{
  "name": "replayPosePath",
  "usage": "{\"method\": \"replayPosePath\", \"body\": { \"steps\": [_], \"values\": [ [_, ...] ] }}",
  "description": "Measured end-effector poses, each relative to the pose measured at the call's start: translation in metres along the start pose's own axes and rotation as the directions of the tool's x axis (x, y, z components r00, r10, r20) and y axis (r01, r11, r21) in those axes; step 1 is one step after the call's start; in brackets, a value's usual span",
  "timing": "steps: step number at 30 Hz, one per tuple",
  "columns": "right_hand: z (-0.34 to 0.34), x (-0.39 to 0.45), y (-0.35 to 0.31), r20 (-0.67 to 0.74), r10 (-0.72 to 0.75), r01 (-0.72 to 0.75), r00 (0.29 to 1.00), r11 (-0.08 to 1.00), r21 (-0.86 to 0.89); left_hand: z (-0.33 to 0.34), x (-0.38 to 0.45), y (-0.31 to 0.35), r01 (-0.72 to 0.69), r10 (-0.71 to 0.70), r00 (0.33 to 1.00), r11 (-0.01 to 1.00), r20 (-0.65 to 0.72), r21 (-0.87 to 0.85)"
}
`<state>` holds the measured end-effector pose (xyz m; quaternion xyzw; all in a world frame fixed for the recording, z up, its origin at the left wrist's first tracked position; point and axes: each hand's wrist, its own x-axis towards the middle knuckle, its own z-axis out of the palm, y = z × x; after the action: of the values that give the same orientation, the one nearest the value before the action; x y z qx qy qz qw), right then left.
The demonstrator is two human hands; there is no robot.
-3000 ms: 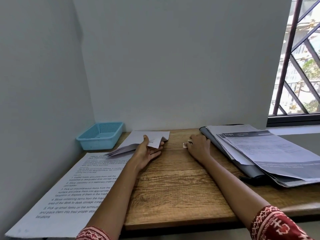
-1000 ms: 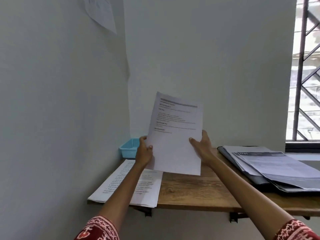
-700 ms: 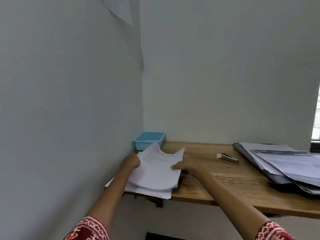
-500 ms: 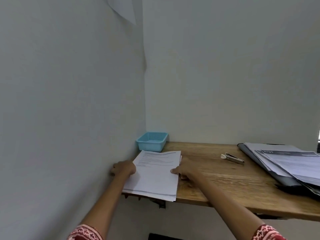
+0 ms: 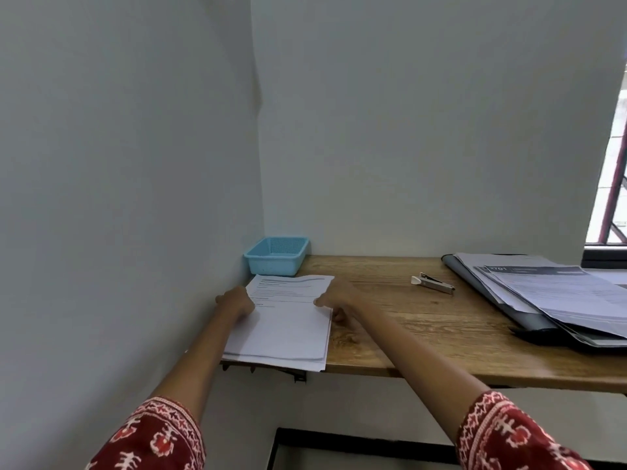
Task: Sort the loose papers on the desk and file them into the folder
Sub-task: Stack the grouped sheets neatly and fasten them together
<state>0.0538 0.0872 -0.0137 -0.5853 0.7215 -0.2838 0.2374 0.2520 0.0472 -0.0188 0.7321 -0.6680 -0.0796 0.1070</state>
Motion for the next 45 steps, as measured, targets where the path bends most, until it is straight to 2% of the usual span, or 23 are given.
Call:
{"method": "replayPosePath", "body": {
  "steps": [2, 4, 6, 9, 12, 16, 19, 21, 22, 24, 25, 28, 32, 35, 37, 39, 43, 45],
  "values": [
    [-0.007, 0.0, 0.003, 0.006, 0.022, -0.023, 1.0, 0.999, 0.044, 0.0, -0.001, 0.008, -0.004, 0.004, 1.0, 1.0, -0.005, 0.0],
    [-0.016, 0.005, 0.013, -0.028, -0.032, 0.033, 0.999, 0.999, 0.02, 0.003, 0.001, 0.023, -0.017, 0.017, 0.999, 0.999, -0.027, -0.03],
    [-0.032, 0.004, 0.023, -0.095, -0.083, 0.08, 0.992, 0.996, -0.041, 0.006, -0.001, 0.046, -0.052, 0.047, 0.997, 0.995, -0.062, -0.08],
    [-0.063, 0.004, 0.046, -0.226, -0.082, 0.068, 0.971, 0.995, -0.068, 0.013, -0.004, 0.086, -0.139, 0.124, 0.988, 0.977, -0.096, -0.165],
    [-0.105, 0.006, 0.08, -0.337, -0.037, 0.017, 0.941, 0.998, -0.061, 0.028, -0.006, 0.132, -0.271, 0.246, 0.961, 0.93, -0.128, -0.247],
    [-0.166, 0.008, 0.13, -0.482, 0.047, -0.048, 0.875, 0.999, 0.011, 0.045, -0.017, 0.21, -0.335, 0.286, 0.94, 0.873, -0.185, -0.355],
    [-0.213, 0.008, 0.17, -0.562, 0.128, -0.113, 0.817, 0.992, 0.062, 0.051, -0.033, 0.278, -0.38, 0.339, 0.924, 0.757, -0.178, -0.531],
    [-0.245, 0.007, 0.199, -0.585, 0.186, -0.172, 0.789, 0.982, 0.081, 0.054, -0.045, 0.328, -0.329, 0.381, 0.921, 0.647, -0.083, -0.688],
    [-0.259, 0.006, 0.212, -0.587, 0.219, -0.214, 0.779, 0.974, 0.081, 0.055, -0.053, 0.348, -0.26, 0.401, 0.916, 0.59, -0.003, -0.765],
    [-0.281, -0.001, 0.24, -0.594, 0.288, -0.317, 0.751, 0.947, 0.06, 0.063, -0.071, 0.385, -0.076, 0.46, 0.871, 0.473, 0.172, -0.878],
    [-0.287, -0.006, 0.256, -0.602, 0.319, -0.358, 0.732, 0.932, 0.057, 0.069, -0.081, 0.402, -0.016, 0.498, 0.834, 0.451, 0.236, -0.893],
    [-0.293, -0.018, 0.294, -0.585, 0.384, -0.442, 0.715, 0.896, 0.048, 0.079, -0.109, 0.429, 0.048, 0.559, 0.742, 0.504, 0.369, -0.862],
    [-0.293, -0.014, 0.322, -0.563, 0.379, -0.441, 0.735, 0.897, 0.028, 0.084, -0.109, 0.451, 0.052, 0.534, 0.74, 0.561, 0.41, -0.826],
    [-0.294, -0.012, 0.324, -0.545, 0.378, -0.443, 0.748, 0.896, 0.014, 0.078, -0.122, 0.452, 0.124, 0.531, 0.676, 0.602, 0.511, -0.789],
    [-0.294, -0.011, 0.325, -0.547, 0.38, -0.44, 0.746, 0.898, 0.024, 0.081, -0.131, 0.457, 0.126, 0.559, 0.653, 0.586, 0.511, -0.801],
    [-0.293, -0.014, 0.327, -0.563, 0.358, -0.411, 0.745, 0.911, 0.036, 0.094, -0.135, 0.464, 0.114, 0.581, 0.658, 0.553, 0.479, -0.826],
    [-0.296, -0.022, 0.331, -0.592, 0.305, -0.249, 0.746, 0.952, 0.177, 0.118, -0.133, 0.472, 0.051, 0.546, 0.778, 0.439, 0.311, -0.897],
    [-0.304, -0.029, 0.325, -0.659, 0.278, -0.191, 0.699, 0.96, 0.203, 0.113, -0.131, 0.465, 0.011, 0.564, 0.791, 0.374, 0.237, -0.927]
  ]
}}
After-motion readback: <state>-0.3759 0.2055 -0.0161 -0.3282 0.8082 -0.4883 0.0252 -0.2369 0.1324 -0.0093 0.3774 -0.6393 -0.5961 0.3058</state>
